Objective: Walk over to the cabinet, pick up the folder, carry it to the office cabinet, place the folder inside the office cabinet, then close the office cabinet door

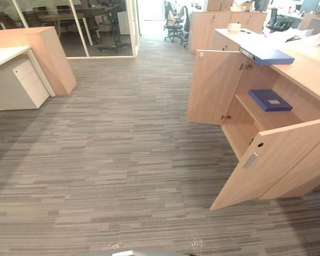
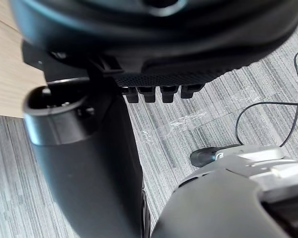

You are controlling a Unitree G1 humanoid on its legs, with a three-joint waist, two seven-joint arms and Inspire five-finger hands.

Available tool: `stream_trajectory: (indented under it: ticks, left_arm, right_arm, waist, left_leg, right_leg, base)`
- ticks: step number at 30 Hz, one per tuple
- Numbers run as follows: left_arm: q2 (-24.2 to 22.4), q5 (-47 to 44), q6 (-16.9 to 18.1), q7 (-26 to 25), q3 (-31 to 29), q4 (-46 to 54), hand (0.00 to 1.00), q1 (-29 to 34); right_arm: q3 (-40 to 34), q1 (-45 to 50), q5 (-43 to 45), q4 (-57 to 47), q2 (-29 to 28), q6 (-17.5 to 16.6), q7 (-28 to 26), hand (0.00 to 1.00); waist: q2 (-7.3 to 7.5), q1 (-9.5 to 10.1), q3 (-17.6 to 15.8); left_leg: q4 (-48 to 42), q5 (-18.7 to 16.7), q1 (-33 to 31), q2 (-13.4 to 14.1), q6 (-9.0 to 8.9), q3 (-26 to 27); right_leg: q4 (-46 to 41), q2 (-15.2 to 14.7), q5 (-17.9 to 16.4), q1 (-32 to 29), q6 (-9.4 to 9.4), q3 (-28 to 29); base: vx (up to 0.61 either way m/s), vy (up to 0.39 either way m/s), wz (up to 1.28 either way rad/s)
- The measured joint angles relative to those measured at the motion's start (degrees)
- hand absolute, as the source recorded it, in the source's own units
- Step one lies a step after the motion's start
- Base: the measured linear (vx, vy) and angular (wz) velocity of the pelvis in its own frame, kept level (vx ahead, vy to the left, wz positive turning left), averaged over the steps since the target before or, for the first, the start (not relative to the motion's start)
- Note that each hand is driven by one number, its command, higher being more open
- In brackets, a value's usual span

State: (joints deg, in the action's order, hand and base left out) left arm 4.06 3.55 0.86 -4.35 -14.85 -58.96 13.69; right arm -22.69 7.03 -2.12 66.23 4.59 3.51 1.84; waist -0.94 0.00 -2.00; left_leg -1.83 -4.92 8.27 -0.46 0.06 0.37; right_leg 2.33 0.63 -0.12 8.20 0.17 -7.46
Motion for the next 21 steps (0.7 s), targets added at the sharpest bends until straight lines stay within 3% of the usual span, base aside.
stream_trajectory:
  ticks: [9, 21]
  left_arm:
    - [0.04, -4.28, 0.32, 3.7, 0.15, -1.07, 1.0, -0.31]
    - [0.01, -2.87, 1.11, 2.21, 0.46, -0.95, 1.0, -0.42]
  right_arm:
    - [-1.08, -1.68, -0.01, 1.06, 0.01, -0.05, -0.05, 1.0]
    - [-1.14, -2.13, 0.03, 1.04, -0.06, -0.05, -0.04, 1.0]
  waist:
    - [-0.16, 0.03, -0.49]
    - [-0.1, 0.04, -1.07]
  left_leg:
    - [1.26, 0.08, 0.98, 0.1, -0.12, 0.34]
    - [1.35, 0.24, 0.96, 0.1, -0.21, 0.3]
  right_leg:
    - [1.55, 0.18, 0.46, 0.99, 0.69, 0.07]
    - [1.83, 0.23, 0.5, 1.1, 0.74, -0.02]
  base:
    - [0.0, 0.001, -0.01]
    - [0.0, 0.0, 0.0]
